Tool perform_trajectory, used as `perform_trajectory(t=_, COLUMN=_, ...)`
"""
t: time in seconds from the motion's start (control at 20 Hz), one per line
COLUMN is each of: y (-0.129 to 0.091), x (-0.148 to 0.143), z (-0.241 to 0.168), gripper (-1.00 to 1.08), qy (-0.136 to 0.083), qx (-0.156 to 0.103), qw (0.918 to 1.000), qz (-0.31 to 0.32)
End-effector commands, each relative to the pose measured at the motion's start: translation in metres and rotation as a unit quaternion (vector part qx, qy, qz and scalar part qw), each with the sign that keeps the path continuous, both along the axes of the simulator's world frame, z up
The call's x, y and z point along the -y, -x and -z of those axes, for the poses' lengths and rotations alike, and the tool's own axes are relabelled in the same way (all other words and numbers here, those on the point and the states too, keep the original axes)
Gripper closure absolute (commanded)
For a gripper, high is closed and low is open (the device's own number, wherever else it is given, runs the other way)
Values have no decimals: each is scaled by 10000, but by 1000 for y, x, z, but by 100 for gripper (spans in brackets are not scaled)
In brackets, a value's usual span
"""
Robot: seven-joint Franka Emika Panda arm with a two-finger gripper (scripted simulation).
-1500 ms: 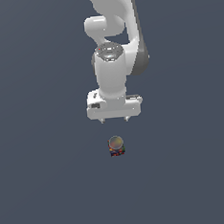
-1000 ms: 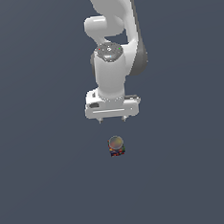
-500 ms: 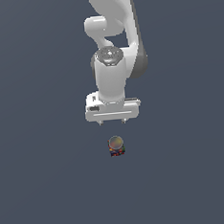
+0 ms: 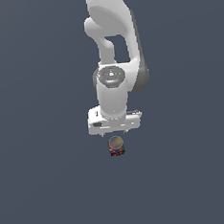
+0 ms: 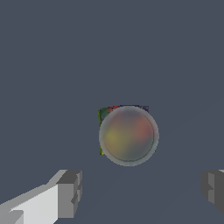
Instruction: Pick up the object and move it to a goal position.
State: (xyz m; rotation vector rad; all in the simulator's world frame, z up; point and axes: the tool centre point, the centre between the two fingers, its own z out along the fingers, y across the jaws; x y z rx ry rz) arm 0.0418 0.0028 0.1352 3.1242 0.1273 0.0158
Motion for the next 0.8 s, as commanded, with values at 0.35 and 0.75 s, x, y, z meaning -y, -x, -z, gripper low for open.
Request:
perform_trajectory(t=0.35, y=-20, x=-3, z=26, gripper=-92, qy=-66, qx=-52, qw=9998, qz=-202)
perform_trajectory(t=0.75, y=-20, x=-2, z=33, gripper=-92, qy=-67, qx=-57, qw=9997, qz=-206)
